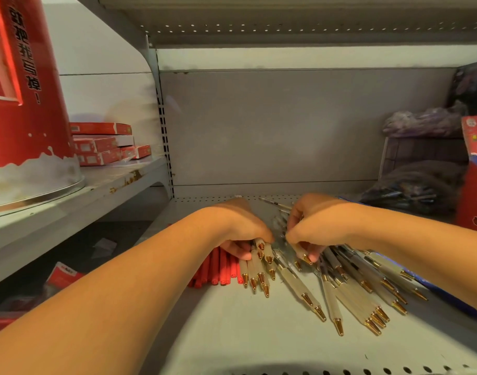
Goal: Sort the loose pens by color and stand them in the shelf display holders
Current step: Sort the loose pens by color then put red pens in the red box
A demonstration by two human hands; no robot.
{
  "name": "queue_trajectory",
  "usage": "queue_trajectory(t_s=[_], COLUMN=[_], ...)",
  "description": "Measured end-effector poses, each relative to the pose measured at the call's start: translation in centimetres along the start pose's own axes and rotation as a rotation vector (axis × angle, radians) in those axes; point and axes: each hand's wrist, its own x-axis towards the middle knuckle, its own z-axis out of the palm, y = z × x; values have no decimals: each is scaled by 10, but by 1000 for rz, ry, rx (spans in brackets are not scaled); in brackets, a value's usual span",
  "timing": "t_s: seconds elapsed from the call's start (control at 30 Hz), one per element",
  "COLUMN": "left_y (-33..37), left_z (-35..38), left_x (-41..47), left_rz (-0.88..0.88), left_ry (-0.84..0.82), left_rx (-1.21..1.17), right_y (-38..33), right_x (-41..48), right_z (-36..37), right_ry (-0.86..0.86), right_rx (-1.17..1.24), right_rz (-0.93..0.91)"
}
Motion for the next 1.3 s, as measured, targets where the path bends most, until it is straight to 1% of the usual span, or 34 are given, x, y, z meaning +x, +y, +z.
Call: queue_trajectory(t_s=[0.07, 0.13, 0.27, 0.37, 0.47, 0.53, 0.6, 0.67, 0.7, 0.73, 0.87, 1.0, 1.03, 1.13, 1.2, 1.3], left_y=[0, 1, -1, 1, 0, -3, -6, -6, -6, -6, -6, -4, -3, -3, -3, -3], left_z=[-1, -1, -1, 2, 6, 7, 7, 7, 8, 8, 7, 7, 8, 9, 9, 9], left_x=[2, 3, 7, 9, 13, 15, 17, 17, 17, 17, 15, 13, 13, 14, 14, 13], left_rz=[-13, -15, -45, -81, -64, -44, -30, -29, -31, -31, -5, 28, 43, 81, 102, 113], left_ry=[-12, -12, 32, 75, 84, 86, 106, 120, 118, 111, 104, 155, 161, 165, 160, 150], left_rx=[41, 85, 51, 32, 62, 89, 123, 138, 143, 149, 194, 246, 258, 284, 298, 291], right_y=[0, -2, 4, 10, 10, 10, 10, 8, 7, 5, 0, -2, -1, 3, 8, 15], right_x=[3, 6, 4, 2, -3, -8, -15, -19, -20, -21, -20, -23, -26, -40, -48, -50], right_z=[4, 9, 15, 19, 16, 8, 2, 1, 4, 7, 10, 11, 9, -1, -2, 5], right_ry=[37, 41, -10, -13, -46, -77, -72, -78, -106, -134, -138, -87, -115, -280, -314, -202], right_rx=[141, 215, 200, 197, 178, 165, 74, -186, -287, -330, -339, -373, -373, -364, -420, -455], right_rz=[-35, -81, -159, -229, -296, -304, -282, -261, -249, -232, -208, -294, -312, -320, -353, -427])
